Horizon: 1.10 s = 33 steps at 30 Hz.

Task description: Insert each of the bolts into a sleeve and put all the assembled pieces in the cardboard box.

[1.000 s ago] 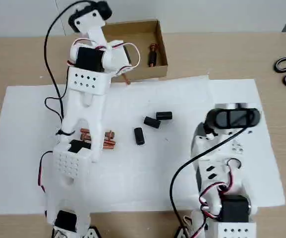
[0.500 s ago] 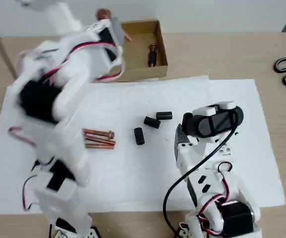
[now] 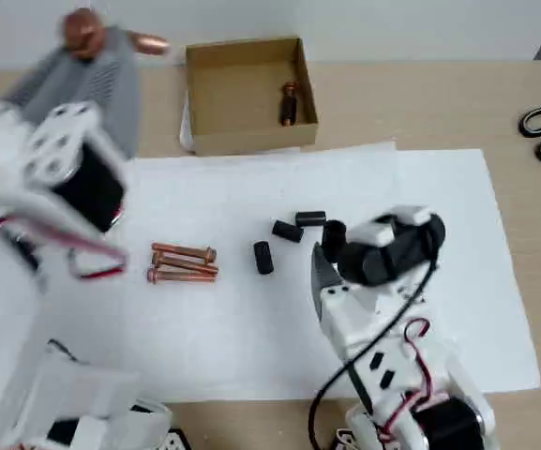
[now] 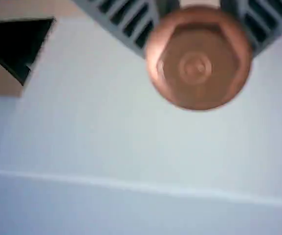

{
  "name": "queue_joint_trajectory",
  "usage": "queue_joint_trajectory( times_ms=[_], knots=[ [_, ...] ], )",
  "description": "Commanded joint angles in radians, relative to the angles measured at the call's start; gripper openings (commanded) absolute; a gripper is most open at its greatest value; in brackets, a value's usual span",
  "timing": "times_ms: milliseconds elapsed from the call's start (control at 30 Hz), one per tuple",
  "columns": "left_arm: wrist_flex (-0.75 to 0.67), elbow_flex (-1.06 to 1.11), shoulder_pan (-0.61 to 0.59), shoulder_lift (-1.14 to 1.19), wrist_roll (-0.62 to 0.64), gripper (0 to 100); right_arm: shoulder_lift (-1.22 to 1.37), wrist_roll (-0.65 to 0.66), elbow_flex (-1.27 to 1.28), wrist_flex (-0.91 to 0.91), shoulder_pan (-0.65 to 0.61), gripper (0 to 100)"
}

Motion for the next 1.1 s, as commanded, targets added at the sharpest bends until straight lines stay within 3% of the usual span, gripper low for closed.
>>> queue_joint_trajectory(
  times_ms=[0, 400, 600, 867, 1067],
  knots=[
    [0.014, 0.059, -0.046, -0.101, -0.043, 1, -0.068, 0.058, -0.052, 0.058, -0.008, 0.4],
    [0.005, 0.905, -0.054, -0.664, -0.041, 1, -0.148, 0.063, -0.018, 0.136, -0.002, 0.4],
    [-0.084, 1.391, -0.055, -1.025, -0.043, 1, -0.148, 0.06, 0.006, 0.125, -0.002, 0.4],
    [-0.407, 2.104, -0.048, -1.522, -0.014, 1, -0.148, 0.058, 0.075, 0.054, -0.008, 0.5],
    [-0.624, 2.394, -0.044, -1.718, -0.012, 1, -0.148, 0.066, 0.175, -0.12, -0.035, 0.5]
  ],
)
